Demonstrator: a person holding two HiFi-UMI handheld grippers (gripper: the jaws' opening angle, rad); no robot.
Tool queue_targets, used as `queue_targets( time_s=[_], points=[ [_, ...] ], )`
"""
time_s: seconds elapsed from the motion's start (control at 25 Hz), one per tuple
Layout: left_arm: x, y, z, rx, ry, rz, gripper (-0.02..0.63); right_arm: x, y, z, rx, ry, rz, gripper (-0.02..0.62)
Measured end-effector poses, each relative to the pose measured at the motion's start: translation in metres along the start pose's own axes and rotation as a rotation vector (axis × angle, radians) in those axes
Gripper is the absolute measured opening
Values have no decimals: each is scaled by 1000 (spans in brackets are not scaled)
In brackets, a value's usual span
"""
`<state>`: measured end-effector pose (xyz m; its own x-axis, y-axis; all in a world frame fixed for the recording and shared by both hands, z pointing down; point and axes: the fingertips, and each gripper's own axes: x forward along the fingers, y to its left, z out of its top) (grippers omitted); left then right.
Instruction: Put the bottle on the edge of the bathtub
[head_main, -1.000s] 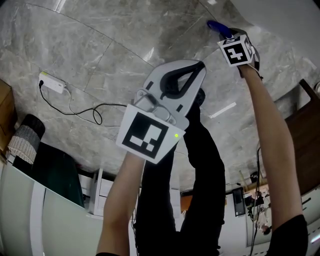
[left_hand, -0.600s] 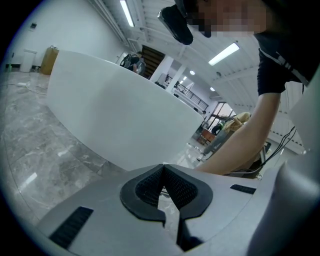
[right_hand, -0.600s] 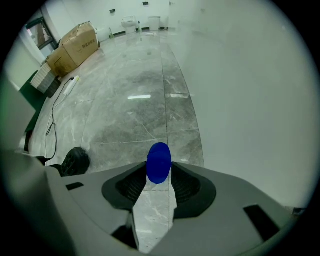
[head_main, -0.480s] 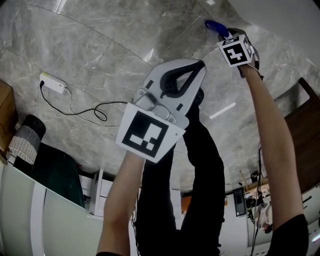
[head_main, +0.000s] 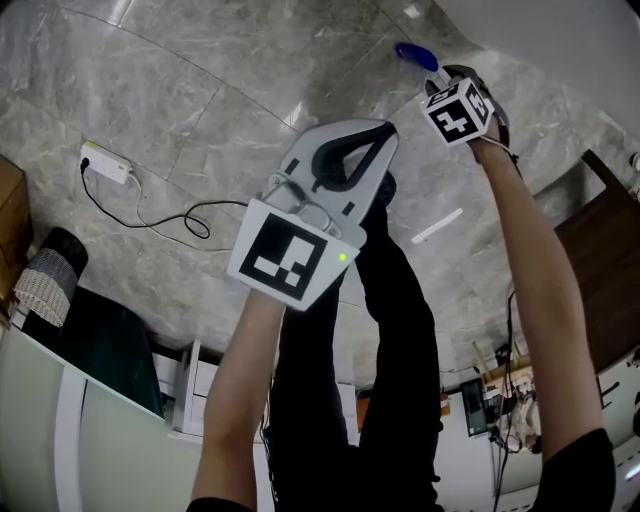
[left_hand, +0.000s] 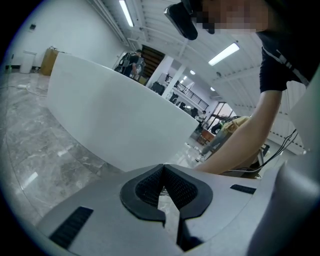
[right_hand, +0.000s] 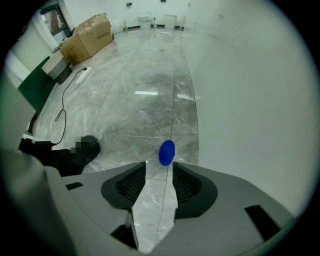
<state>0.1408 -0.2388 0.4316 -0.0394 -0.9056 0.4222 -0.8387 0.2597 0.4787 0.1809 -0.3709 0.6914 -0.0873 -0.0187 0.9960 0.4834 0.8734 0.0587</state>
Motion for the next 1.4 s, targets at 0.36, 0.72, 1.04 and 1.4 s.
queue_targets(
  time_s=[0.36,0.72,1.04,1.4],
  points=[
    [-45,-75,47,-9,13,-9,11,-127,26,5,-102,-53,3,146],
    [-109,-179,102,-57,-2,24,11,-298,64,0,-66,-170,73,127],
    [-182,-273,137,-166,-80,85,11,-441,112,-27,-73,-297,51,114],
    [-261,-360,197,-55,-117,126,11,-583,168,-59,155,-478,80,83]
  ],
)
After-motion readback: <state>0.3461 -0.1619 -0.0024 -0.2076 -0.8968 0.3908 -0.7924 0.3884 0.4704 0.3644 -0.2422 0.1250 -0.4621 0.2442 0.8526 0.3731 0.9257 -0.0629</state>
